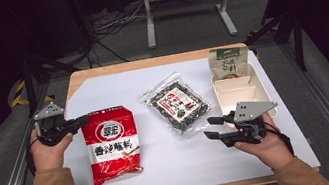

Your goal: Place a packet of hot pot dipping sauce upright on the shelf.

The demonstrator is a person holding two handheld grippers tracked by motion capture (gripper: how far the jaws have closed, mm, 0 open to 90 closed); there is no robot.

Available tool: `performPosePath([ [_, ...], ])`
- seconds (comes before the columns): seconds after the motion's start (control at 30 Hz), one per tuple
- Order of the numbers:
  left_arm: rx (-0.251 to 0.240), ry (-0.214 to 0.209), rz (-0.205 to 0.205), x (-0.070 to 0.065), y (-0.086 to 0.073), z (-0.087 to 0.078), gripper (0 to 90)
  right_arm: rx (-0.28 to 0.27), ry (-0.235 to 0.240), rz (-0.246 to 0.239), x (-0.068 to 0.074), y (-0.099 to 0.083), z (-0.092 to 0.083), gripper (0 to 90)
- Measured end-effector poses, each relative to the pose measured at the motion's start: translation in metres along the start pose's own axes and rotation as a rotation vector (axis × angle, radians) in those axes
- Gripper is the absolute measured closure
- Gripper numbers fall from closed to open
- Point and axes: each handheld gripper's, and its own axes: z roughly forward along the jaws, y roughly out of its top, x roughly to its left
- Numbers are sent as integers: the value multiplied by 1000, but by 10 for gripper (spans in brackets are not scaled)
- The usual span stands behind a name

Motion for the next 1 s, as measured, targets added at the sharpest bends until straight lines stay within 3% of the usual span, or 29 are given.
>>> performPosePath([
  [0.1, -41, -7, 41, -9, 6, -11, 899, -14, -6, -5, 3, 2, -3, 519],
  [0.27, -82, -22, 76, -21, 14, -23, 899, -27, -10, -15, 7, 6, -6, 512],
  [0.37, -103, -18, 144, -34, 20, -30, 899, -30, -15, -23, 8, 7, -8, 506],
  [0.5, -113, -27, 185, -43, 24, -35, 899, -39, -31, -22, 6, 7, -13, 504],
  [0.77, -142, -52, 245, -61, 33, -45, 900, -47, -31, -26, 7, 8, -15, 500],
  [1.0, -171, -50, 258, -69, 36, -44, 900, -69, -18, -29, 7, 9, -15, 494],
])
